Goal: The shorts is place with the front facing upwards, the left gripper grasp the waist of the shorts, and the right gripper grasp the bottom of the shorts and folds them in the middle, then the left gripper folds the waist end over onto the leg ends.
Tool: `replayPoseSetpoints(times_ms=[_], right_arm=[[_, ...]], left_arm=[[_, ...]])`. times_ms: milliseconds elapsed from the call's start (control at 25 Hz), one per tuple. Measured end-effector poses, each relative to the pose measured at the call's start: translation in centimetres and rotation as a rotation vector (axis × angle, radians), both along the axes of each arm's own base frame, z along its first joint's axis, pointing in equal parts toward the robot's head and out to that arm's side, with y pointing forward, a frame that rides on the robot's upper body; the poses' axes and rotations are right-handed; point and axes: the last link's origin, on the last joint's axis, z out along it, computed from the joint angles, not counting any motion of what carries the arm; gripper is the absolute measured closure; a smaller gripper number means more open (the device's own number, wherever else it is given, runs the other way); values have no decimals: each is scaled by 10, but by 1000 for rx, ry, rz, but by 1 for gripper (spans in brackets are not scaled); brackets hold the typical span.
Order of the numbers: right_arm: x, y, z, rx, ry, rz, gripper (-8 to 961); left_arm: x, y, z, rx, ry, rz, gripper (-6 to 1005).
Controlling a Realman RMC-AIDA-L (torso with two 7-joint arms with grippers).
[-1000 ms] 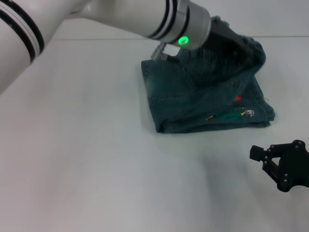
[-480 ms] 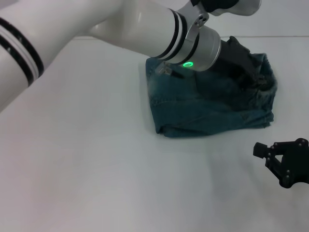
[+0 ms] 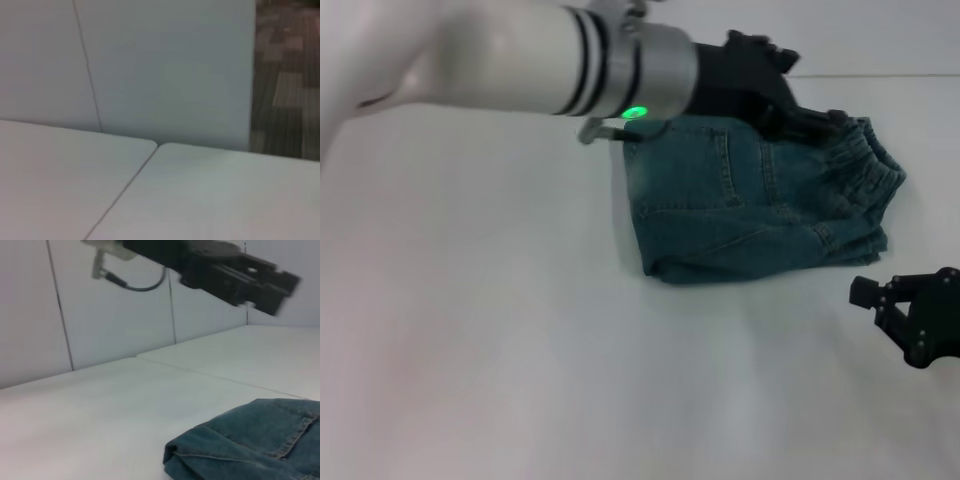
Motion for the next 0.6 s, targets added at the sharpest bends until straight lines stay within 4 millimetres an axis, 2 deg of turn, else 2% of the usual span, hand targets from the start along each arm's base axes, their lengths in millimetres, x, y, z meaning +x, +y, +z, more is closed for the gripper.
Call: replayPoseSetpoints(times_ms=[80,240,400,480,600], right_arm=[[0,3,4,2,1,-10,915],[-2,7,16,9,1,-22,913],[-3,9,21,-18,-7,-32,911],[-4,9,21,-29,-3,-34,911],[-6,6,24,-44,5,-20,909]], left_arm=[[-15,-2,12,-3,-43,26,197],[-50,-9,33,-23,-131,70,176],[-100,-25,53,-24,-234,101,154],[-138,-39,63,0,-316,136,143],[-181,-57,72,48,-392,175,138]])
